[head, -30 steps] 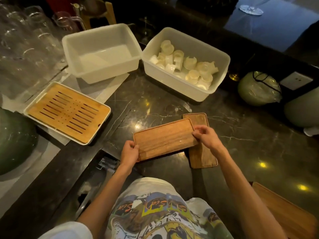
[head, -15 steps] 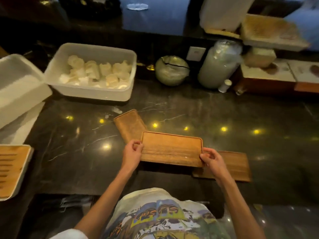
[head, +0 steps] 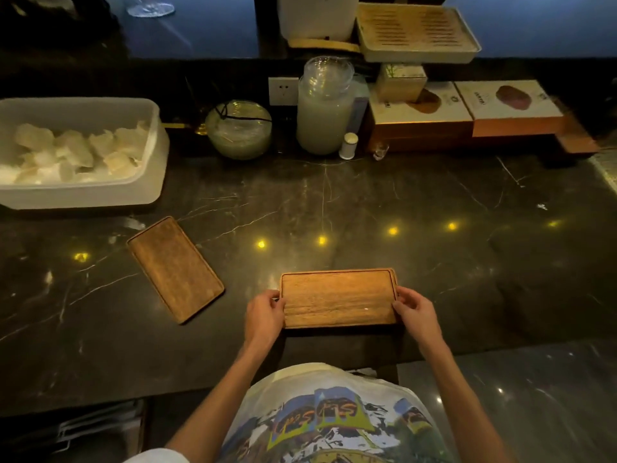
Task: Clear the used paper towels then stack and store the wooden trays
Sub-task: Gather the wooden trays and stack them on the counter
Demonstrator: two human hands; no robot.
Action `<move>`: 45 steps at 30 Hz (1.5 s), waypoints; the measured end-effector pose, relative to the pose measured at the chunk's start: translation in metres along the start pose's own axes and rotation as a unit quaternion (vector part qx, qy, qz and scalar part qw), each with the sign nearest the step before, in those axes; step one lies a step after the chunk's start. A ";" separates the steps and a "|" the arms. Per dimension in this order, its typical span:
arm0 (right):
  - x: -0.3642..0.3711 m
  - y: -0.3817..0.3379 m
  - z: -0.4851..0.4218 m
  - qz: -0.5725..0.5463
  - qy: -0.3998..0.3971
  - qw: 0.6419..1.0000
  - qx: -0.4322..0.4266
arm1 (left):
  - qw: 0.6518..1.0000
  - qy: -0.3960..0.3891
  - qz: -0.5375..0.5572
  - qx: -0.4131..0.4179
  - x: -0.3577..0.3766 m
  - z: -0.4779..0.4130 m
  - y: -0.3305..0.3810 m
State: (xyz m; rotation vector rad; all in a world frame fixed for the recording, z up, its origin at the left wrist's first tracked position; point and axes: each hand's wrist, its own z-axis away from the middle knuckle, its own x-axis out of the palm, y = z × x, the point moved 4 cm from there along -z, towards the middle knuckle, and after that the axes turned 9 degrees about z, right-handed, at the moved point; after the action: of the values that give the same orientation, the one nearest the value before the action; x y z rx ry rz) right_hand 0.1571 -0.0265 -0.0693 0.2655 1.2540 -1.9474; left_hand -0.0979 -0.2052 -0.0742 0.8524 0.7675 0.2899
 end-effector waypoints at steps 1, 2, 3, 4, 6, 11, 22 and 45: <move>-0.002 0.000 -0.004 0.010 0.001 1.000 -0.006 | 1.000 -0.002 -0.006 0.005 0.004 0.001 0.002; -0.004 0.000 -0.007 0.018 0.000 1.000 -0.008 | 1.000 -0.005 -0.010 0.008 0.008 0.001 0.003; -0.005 0.000 -0.010 0.022 -0.001 1.000 -0.007 | 1.000 -0.007 -0.012 0.009 0.012 0.002 0.004; -0.006 0.000 -0.014 0.023 -0.001 1.000 -0.006 | 1.000 -0.006 -0.015 0.011 0.014 0.002 0.006; -0.006 0.000 -0.019 0.033 0.004 0.999 -0.010 | 1.000 0.000 -0.024 0.016 0.018 0.003 0.008; -0.006 -0.003 -0.024 0.066 0.010 0.997 -0.030 | 0.999 0.003 -0.030 0.009 0.021 0.005 0.012; -0.010 -0.001 -0.021 0.148 0.017 0.987 -0.058 | 0.999 -0.004 0.041 -0.012 0.024 0.008 0.000; -0.018 0.009 -0.029 0.087 -0.047 0.995 0.000 | 0.998 -0.031 0.039 -0.050 0.028 -0.005 -0.006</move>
State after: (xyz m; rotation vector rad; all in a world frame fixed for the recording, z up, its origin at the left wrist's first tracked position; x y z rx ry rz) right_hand 0.1687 0.0051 -0.0800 0.2720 1.1315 -1.7899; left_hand -0.0818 -0.1918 -0.0950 0.7937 0.6583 0.3665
